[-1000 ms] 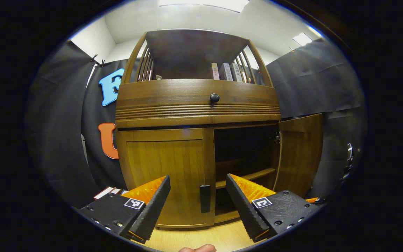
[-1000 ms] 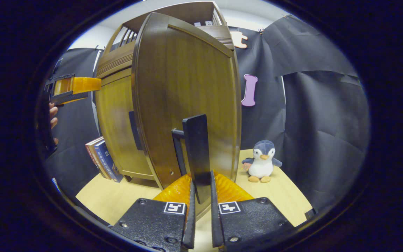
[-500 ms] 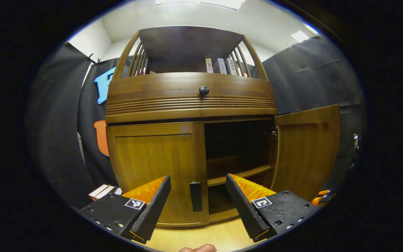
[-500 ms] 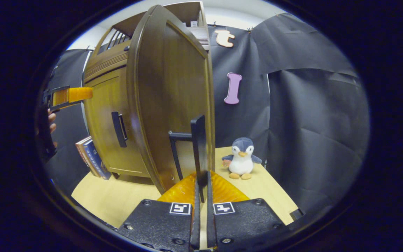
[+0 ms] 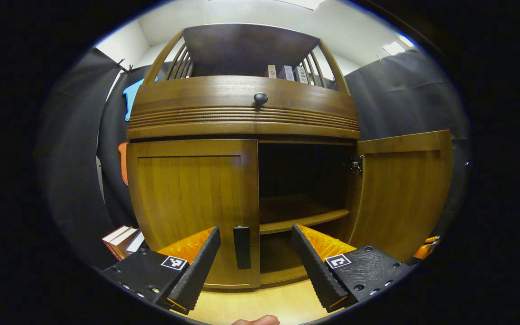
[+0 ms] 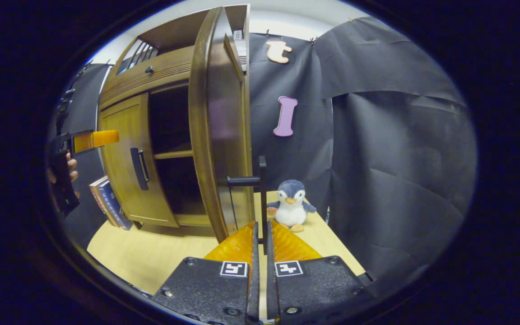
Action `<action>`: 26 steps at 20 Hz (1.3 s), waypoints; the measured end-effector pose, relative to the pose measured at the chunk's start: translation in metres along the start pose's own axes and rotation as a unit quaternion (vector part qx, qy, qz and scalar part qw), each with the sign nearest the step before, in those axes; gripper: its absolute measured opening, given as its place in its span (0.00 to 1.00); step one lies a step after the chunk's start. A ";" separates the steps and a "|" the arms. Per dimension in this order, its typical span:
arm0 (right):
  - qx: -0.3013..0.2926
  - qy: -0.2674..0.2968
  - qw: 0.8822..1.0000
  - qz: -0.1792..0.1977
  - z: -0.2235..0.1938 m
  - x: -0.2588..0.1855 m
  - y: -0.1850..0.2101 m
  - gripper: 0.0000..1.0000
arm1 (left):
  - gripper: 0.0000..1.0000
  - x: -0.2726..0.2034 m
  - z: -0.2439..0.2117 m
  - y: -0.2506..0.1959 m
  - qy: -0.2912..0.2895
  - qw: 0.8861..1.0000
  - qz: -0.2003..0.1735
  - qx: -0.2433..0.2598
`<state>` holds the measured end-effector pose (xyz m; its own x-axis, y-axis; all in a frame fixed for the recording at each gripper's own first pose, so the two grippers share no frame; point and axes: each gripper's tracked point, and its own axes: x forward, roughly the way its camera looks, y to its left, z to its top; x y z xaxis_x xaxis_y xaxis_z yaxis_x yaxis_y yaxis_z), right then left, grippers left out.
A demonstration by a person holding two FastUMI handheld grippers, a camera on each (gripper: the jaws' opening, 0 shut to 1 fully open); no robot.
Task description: Open the right door of the double-door shoe cabinet with the right hand, and open the left door with the left hand.
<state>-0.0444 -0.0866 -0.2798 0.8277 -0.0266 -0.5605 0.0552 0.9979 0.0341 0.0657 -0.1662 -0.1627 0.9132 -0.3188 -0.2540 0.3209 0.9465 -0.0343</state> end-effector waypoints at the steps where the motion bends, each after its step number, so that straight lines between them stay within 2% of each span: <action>1: 0.002 -0.001 1.000 -0.003 0.001 -0.002 -0.004 0.09 | 0.95 0.002 -0.004 0.001 0.002 1.000 0.001 0.000; 4: 0.007 -0.003 1.000 -0.016 0.003 -0.006 -0.015 0.08 | 0.95 0.012 -0.015 0.003 0.008 1.000 0.004 -0.004; 6: 0.004 -0.005 0.999 -0.032 0.004 -0.010 -0.027 0.00 | 0.95 0.020 -0.024 0.007 0.012 1.000 0.008 -0.008; 7: 0.007 -0.006 0.999 -0.038 0.006 -0.012 -0.032 0.04 | 0.95 0.023 -0.027 0.009 0.016 1.000 0.011 -0.010; 13: 0.013 -0.022 0.998 -0.049 0.014 -0.028 -0.035 0.04 | 0.95 0.042 -0.051 0.022 0.035 0.999 0.022 -0.022; 17: 0.004 -0.040 0.998 -0.049 0.028 -0.040 -0.021 0.04 | 0.95 0.058 -0.076 0.034 0.056 0.998 0.035 -0.023; 18: 0.004 -0.044 0.998 -0.049 0.030 -0.042 -0.019 0.04 | 1.00 0.064 -0.082 0.036 0.062 0.997 0.034 -0.021; 19: 0.006 -0.049 0.998 -0.049 0.033 -0.044 -0.018 0.04 | 0.94 0.068 -0.085 0.035 0.066 0.997 0.033 -0.020; 23: 0.013 -0.060 0.997 -0.050 0.042 -0.051 -0.012 0.04 | 0.94 0.093 -0.094 0.041 0.069 0.996 0.041 -0.024; 24: 0.012 -0.062 0.997 -0.050 0.044 -0.051 -0.010 0.00 | 0.94 0.098 -0.096 0.040 0.069 0.996 0.042 -0.025; 25: 0.011 -0.063 0.997 -0.051 0.044 -0.052 -0.009 0.00 | 0.94 0.102 -0.097 0.039 0.069 0.996 0.040 -0.026; 26: 0.010 -0.066 0.996 -0.052 0.045 -0.053 -0.007 0.05 | 0.94 0.105 -0.100 0.037 0.072 0.996 0.039 -0.029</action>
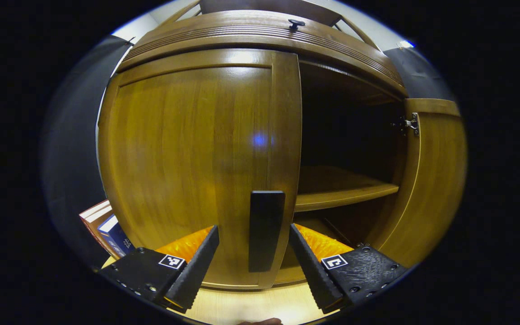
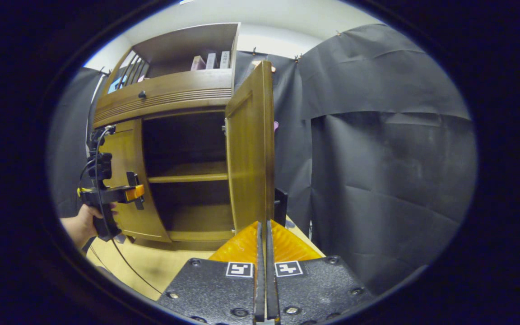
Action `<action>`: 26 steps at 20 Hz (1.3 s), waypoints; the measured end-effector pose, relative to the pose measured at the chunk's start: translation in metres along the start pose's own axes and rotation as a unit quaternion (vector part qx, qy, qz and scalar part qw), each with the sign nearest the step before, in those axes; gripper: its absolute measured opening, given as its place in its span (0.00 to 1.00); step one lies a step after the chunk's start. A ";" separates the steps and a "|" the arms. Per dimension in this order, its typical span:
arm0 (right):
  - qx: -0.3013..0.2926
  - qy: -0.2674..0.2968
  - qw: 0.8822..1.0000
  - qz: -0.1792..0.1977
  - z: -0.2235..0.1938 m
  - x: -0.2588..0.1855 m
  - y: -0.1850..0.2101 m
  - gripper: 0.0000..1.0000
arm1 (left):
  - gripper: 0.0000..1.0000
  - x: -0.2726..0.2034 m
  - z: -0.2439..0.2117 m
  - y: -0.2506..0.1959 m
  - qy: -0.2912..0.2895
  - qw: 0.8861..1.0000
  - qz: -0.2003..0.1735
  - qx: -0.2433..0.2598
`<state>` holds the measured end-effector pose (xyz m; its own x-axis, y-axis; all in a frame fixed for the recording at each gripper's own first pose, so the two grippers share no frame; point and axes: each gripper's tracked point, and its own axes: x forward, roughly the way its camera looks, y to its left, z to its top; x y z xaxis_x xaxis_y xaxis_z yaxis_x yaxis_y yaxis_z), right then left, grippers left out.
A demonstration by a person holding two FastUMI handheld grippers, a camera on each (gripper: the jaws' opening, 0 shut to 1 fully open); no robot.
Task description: Open the right door of the double-door shoe cabinet with the right hand, and open the left door with the left hand.
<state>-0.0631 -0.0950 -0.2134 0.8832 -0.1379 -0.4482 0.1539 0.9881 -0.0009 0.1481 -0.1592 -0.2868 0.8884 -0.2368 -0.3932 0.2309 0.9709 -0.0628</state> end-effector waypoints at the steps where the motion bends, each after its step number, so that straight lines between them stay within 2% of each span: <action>1: 0.000 -0.003 1.000 0.002 0.002 0.000 0.003 0.06 | 0.94 0.004 -0.002 -0.001 0.001 1.000 -0.001 -0.001; 2: 0.000 -0.005 1.000 0.005 0.004 -0.001 0.007 0.08 | 0.82 0.006 -0.001 -0.002 -0.001 1.000 -0.001 -0.001; 5: -0.003 -0.009 1.000 0.017 0.007 -0.003 0.018 0.17 | 0.81 0.015 -0.001 0.001 -0.008 1.000 0.002 0.000; 6: -0.006 -0.009 1.000 0.020 0.008 -0.004 0.022 0.22 | 0.87 0.013 0.001 0.000 -0.016 1.000 0.003 -0.001; 7: -0.008 -0.009 1.000 0.022 0.008 -0.003 0.024 0.25 | 0.87 0.014 0.000 -0.001 -0.020 1.000 0.000 0.002; 8: -0.010 -0.009 1.000 0.023 0.007 -0.003 0.025 0.31 | 0.71 0.013 0.000 -0.001 -0.021 1.000 -0.003 0.005; 10: -0.013 -0.009 1.000 0.026 0.007 -0.001 0.028 0.42 | 0.62 0.014 0.001 -0.008 -0.024 1.000 -0.019 0.004; 12: -0.017 -0.013 0.999 0.032 0.009 -0.001 0.034 0.47 | 0.53 0.013 0.001 -0.009 -0.026 0.999 -0.020 0.006; 13: -0.019 -0.014 0.999 0.033 0.010 -0.001 0.036 0.47 | 0.44 0.016 0.000 -0.006 -0.027 0.999 -0.016 0.008; 15: -0.021 -0.013 0.999 0.038 0.008 -0.001 0.039 0.48 | 0.32 0.012 0.000 -0.006 -0.028 0.999 -0.018 0.016; 16: -0.022 -0.012 0.999 0.040 0.009 0.001 0.041 0.53 | 0.31 0.011 0.001 -0.005 -0.028 0.999 -0.015 0.014; 18: -0.026 -0.013 0.999 0.044 0.010 0.002 0.043 0.53 | 0.25 0.012 -0.001 -0.005 -0.025 0.999 -0.017 0.015; 20: -0.027 -0.013 0.998 0.048 0.007 0.003 0.043 0.56 | 0.25 0.008 0.000 -0.006 -0.022 0.999 -0.021 0.015; 26: -0.034 -0.015 0.997 0.073 0.003 0.006 0.049 0.56 | 0.25 -0.019 -0.007 -0.003 -0.010 0.999 -0.029 0.017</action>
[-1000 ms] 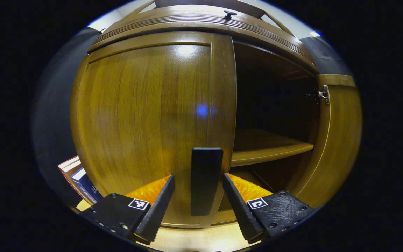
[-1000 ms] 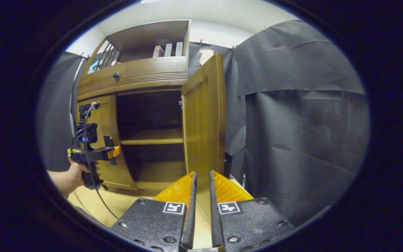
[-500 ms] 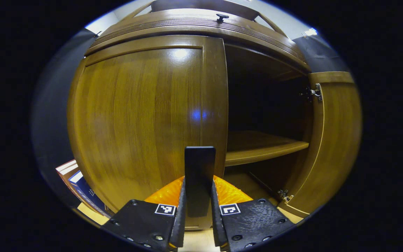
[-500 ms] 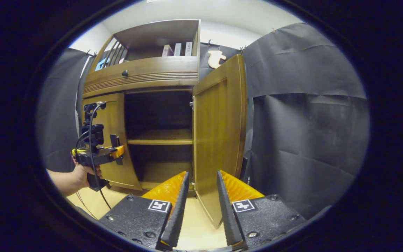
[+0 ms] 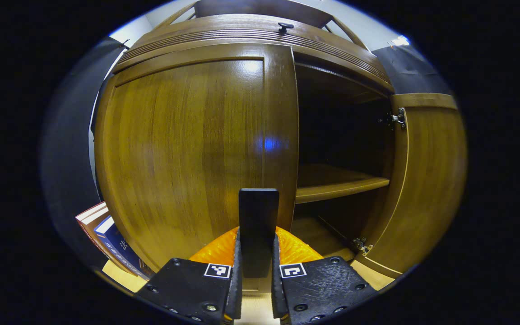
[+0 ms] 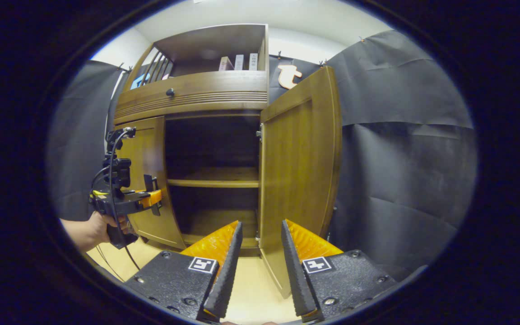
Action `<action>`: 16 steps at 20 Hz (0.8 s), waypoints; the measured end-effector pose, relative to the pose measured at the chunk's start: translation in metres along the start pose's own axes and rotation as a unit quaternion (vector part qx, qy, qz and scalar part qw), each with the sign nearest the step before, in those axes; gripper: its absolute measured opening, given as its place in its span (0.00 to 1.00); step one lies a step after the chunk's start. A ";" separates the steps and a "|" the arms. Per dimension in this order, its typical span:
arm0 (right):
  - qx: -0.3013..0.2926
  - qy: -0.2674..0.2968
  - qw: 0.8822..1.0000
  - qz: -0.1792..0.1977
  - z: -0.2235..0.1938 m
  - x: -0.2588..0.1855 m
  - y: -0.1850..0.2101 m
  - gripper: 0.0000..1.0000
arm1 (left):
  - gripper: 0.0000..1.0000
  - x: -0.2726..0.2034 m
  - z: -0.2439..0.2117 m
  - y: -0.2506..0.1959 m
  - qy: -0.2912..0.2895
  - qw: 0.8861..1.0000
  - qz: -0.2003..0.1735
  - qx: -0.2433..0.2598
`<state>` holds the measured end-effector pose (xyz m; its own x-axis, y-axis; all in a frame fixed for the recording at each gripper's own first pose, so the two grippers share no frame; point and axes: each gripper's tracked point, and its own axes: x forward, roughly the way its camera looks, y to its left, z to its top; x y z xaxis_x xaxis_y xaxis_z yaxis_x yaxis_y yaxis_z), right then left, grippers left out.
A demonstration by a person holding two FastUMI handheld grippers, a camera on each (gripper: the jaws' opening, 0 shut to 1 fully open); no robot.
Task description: Open the right door of the double-door shoe cabinet with the right hand, and open the left door with the left hand.
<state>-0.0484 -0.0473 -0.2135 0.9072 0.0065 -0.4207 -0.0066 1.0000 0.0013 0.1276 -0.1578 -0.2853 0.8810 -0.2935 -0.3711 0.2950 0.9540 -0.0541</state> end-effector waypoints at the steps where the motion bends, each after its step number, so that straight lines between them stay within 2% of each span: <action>1: -0.001 -0.001 1.000 0.007 0.000 0.000 0.002 0.56 | 0.25 -0.005 -0.001 0.000 0.001 1.000 0.001 0.001; 7: -0.017 0.004 0.999 0.044 0.005 0.025 0.031 0.58 | 0.25 -0.044 -0.006 0.008 -0.001 1.000 0.007 -0.001; 8: -0.019 0.004 0.999 0.051 0.002 0.024 0.032 0.55 | 0.25 -0.050 -0.007 0.009 -0.001 1.000 0.009 -0.003; 9: -0.020 0.004 0.998 0.056 0.002 0.025 0.034 0.58 | 0.25 -0.058 -0.009 0.012 -0.001 1.000 0.013 -0.005; 16: -0.032 0.006 0.995 0.094 0.000 0.040 0.057 0.58 | 0.25 -0.107 -0.015 0.034 -0.007 0.999 0.037 -0.015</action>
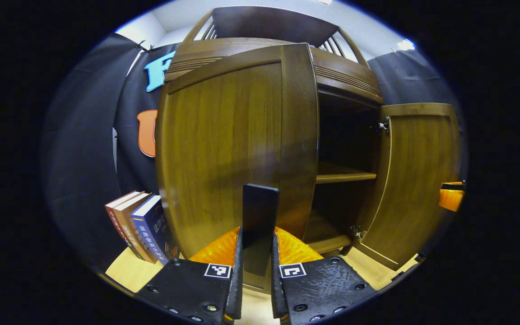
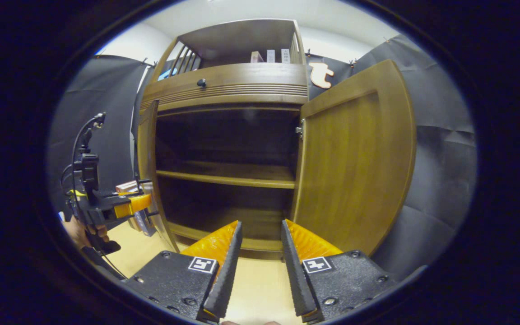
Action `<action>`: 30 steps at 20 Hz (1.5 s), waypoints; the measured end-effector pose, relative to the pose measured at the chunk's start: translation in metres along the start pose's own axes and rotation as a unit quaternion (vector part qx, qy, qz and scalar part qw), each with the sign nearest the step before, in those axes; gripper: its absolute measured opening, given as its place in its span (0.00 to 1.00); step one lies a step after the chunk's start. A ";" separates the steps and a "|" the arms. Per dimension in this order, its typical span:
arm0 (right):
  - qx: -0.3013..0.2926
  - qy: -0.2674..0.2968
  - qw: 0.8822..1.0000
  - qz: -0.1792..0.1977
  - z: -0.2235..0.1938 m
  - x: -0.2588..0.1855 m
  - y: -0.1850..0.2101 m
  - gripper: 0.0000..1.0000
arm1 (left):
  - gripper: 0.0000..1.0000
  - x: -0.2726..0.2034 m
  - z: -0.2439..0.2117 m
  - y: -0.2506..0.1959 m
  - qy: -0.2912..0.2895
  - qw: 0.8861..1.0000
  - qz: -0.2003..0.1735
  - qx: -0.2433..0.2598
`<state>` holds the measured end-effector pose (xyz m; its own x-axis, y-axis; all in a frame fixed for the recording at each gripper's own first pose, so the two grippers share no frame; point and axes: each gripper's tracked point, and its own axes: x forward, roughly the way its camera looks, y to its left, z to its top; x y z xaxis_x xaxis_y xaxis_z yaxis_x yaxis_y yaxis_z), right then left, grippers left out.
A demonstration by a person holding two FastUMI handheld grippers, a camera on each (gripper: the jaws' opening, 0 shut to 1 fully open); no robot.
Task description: Open the right door of the double-door shoe cabinet with the right hand, and open the left door with the left hand.
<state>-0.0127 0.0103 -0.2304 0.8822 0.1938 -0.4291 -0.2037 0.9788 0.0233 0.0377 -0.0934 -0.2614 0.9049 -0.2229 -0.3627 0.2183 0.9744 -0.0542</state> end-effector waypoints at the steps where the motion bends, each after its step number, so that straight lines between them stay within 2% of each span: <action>1: 0.000 0.000 1.000 0.005 0.001 0.003 0.002 0.58 | 0.25 -0.006 -0.001 0.004 -0.001 1.000 0.005 0.000; 6: -0.003 -0.002 1.000 0.021 0.003 0.014 0.013 0.70 | 0.25 -0.032 -0.005 0.027 -0.002 0.999 0.032 -0.004; 16: -0.013 0.000 0.999 0.051 0.006 0.031 0.043 0.68 | 0.24 -0.087 -0.009 0.105 -0.007 0.992 0.123 -0.009; 17: -0.015 0.000 0.998 0.053 0.007 0.032 0.046 0.68 | 0.33 -0.090 -0.010 0.112 -0.007 0.992 0.128 -0.013; 18: -0.017 -0.001 0.998 0.054 0.008 0.032 0.049 0.68 | 0.24 -0.092 -0.009 0.117 -0.008 0.991 0.131 -0.017; 20: -0.020 -0.001 0.998 0.054 0.009 0.034 0.053 0.68 | 0.23 -0.097 -0.009 0.127 -0.009 0.991 0.133 -0.019; 21: -0.021 0.000 0.998 0.055 0.010 0.033 0.055 0.68 | 0.33 -0.103 -0.007 0.134 -0.012 0.991 0.135 -0.020; 22: -0.021 0.000 0.998 0.054 0.010 0.034 0.056 0.68 | 0.17 -0.104 -0.007 0.140 -0.011 0.990 0.136 -0.028; 24: -0.022 0.001 0.998 0.053 0.011 0.034 0.059 0.68 | 0.17 -0.108 -0.011 0.156 -0.011 0.989 0.142 -0.036; 30: -0.031 0.000 0.998 0.052 0.014 0.035 0.070 0.68 | 0.18 -0.115 -0.012 0.171 -0.001 0.991 0.127 -0.034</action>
<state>0.0099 0.0861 -0.2310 0.8550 0.2940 -0.4271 -0.3201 0.9473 0.0113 -0.0336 0.0988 -0.2401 0.9279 0.0292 -0.3716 -0.0414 0.9988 -0.0249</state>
